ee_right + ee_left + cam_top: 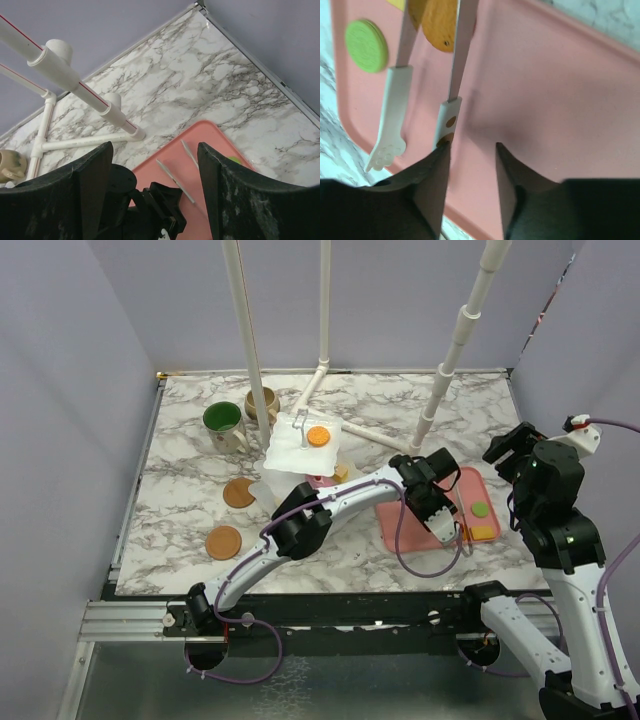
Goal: Serve the afternoon tea
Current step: Pick up the clamp from the tray.
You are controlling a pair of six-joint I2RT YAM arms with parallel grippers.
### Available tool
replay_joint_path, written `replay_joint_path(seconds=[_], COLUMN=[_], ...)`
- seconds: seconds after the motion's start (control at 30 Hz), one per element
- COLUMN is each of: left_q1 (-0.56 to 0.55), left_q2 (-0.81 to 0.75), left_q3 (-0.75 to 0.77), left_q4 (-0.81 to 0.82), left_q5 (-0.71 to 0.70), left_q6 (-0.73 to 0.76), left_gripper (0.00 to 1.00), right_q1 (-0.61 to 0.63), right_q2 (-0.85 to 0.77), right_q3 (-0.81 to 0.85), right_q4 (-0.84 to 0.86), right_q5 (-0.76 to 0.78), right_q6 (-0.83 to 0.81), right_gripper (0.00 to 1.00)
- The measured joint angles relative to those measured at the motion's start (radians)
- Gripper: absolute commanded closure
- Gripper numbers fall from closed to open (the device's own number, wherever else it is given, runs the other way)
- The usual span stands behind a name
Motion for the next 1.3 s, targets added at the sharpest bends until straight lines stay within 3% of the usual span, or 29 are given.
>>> replay_joint_path(seconds=[0.13,0.5,0.73,1.0,1.3], left_q1=[0.0,-0.001,-0.001,0.0,-0.002], left_q2=[-0.018,-0.032,0.026,0.085,0.083], left_q3=[0.003,0.026,0.1,0.103,0.098], left_q4=[0.003,0.051,0.078,0.063,0.025], left_q5=[0.063,0.113,0.109,0.076,0.052], left_q6=[-0.028,-0.061,-0.047,0.03,0.067], left_gripper=[0.41,0.41,0.54,0.6,0.89], right_q1=[0.0,0.0,0.0,0.0,0.0], right_q2=[-0.008,-0.018,-0.026,-0.037,-0.036], right_q3=[0.0,0.0,0.0,0.0,0.0], right_q4=[-0.005,-0.011,-0.026,-0.042,-0.044], right_q5=[-0.004,-0.013,-0.029,-0.033,-0.047], right_q6=[0.0,0.0,0.011,0.019,0.019], right_gripper=[0.27,0.27,0.27,0.27,0.27])
